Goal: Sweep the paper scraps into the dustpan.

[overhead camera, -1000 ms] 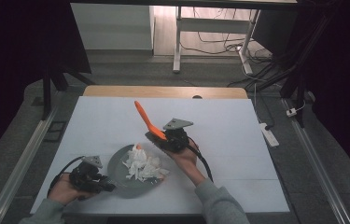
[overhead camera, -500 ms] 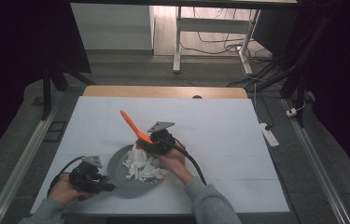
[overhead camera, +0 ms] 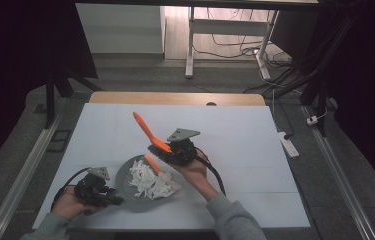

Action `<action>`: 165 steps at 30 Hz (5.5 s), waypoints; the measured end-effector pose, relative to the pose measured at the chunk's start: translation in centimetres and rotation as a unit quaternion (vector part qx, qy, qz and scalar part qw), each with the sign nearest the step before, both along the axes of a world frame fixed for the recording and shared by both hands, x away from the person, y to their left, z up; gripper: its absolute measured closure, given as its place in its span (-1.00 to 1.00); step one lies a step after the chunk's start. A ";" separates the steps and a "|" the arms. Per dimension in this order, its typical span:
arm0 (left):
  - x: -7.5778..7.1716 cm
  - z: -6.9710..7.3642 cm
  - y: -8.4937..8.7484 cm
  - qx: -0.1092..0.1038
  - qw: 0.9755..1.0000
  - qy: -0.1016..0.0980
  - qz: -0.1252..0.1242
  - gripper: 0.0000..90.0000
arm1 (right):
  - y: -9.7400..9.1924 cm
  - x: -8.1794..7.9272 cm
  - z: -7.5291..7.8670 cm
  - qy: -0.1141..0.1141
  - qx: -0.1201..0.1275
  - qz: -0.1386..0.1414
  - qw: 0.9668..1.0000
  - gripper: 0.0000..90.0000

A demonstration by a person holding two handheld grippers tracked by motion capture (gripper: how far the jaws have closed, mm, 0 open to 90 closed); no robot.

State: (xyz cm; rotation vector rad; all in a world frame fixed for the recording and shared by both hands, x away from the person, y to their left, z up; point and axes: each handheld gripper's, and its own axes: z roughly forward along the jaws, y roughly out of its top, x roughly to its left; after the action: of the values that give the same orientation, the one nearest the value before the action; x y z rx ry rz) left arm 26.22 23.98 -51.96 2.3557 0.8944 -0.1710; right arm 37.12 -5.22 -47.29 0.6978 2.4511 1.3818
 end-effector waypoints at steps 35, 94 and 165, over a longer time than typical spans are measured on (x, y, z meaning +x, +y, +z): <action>-0.3 0.1 -0.4 -0.002 1.000 0.002 -0.001 0.37 | -8.7 -2.3 -2.3 0.039 -0.026 -0.117 0.992 0.55; -1.0 0.4 0.7 -0.009 1.000 0.010 0.005 0.37 | -7.9 -2.2 -2.4 0.050 -0.019 -0.143 0.988 0.55; -0.9 1.0 -0.5 -0.088 0.988 -0.067 0.109 0.37 | -11.5 -3.7 3.4 0.007 0.092 -0.089 0.992 0.55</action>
State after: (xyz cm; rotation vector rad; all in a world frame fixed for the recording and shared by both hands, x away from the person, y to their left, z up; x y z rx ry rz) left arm 25.28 23.46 -50.98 2.0644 1.0201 -0.0008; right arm 33.38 -16.70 -43.85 0.9450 2.2266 1.5471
